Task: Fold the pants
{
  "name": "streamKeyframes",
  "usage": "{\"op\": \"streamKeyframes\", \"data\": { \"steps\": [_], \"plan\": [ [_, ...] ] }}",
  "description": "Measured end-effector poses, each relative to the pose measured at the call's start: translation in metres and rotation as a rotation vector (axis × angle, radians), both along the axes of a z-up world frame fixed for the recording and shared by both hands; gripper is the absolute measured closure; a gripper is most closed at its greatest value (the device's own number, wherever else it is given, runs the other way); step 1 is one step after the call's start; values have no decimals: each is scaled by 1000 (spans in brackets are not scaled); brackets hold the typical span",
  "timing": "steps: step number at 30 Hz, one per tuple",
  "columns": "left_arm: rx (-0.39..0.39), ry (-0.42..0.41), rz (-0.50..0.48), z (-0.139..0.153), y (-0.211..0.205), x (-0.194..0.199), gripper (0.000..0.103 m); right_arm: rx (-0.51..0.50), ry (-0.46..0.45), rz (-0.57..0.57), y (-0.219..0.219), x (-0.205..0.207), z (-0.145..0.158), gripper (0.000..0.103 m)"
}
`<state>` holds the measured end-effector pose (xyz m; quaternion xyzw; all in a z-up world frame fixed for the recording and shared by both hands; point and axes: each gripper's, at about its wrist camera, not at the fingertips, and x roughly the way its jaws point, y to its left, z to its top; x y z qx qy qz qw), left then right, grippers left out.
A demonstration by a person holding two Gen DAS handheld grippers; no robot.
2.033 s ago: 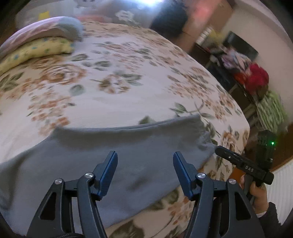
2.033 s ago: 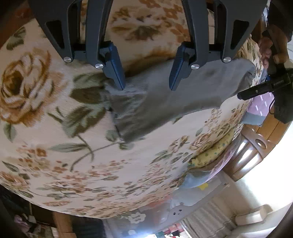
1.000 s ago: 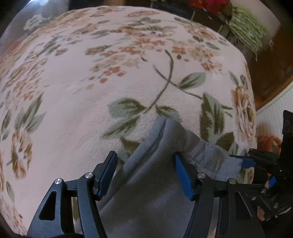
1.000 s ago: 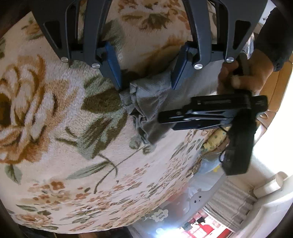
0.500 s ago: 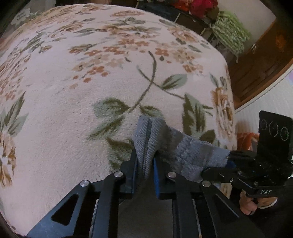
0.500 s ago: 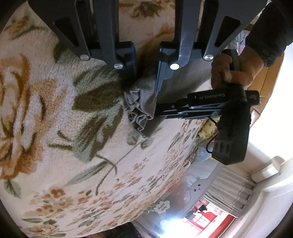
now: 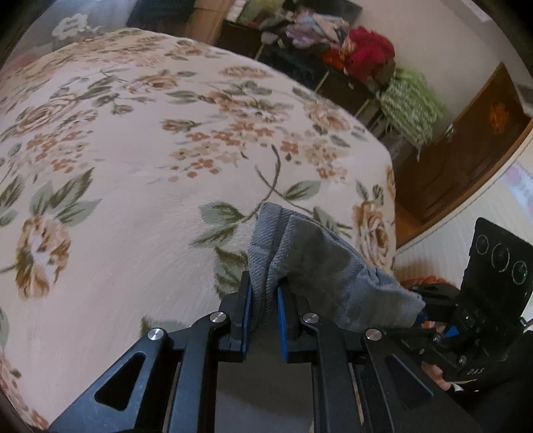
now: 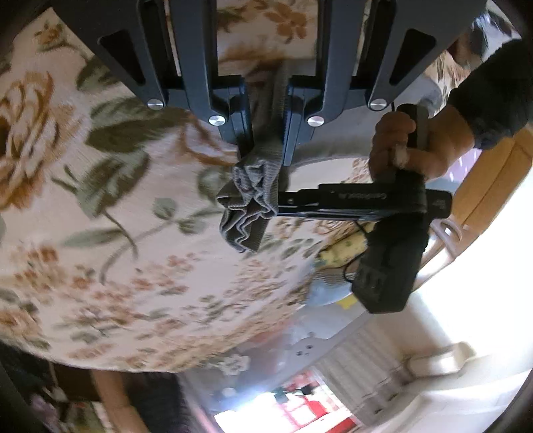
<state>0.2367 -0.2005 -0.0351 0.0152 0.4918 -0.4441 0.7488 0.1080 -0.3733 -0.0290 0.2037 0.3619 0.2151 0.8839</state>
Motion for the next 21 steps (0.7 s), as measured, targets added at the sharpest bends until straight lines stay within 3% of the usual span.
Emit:
{"op": "streamKeyframes", "data": {
  "steps": [10, 21],
  "plan": [
    [-105, 28, 137, -5, 58, -18, 91, -48, -34, 180, 57, -5, 9, 86],
    [-84, 105, 341, -39, 122, -34, 91, -91, 22, 347, 111, -1, -22, 86]
  ]
}}
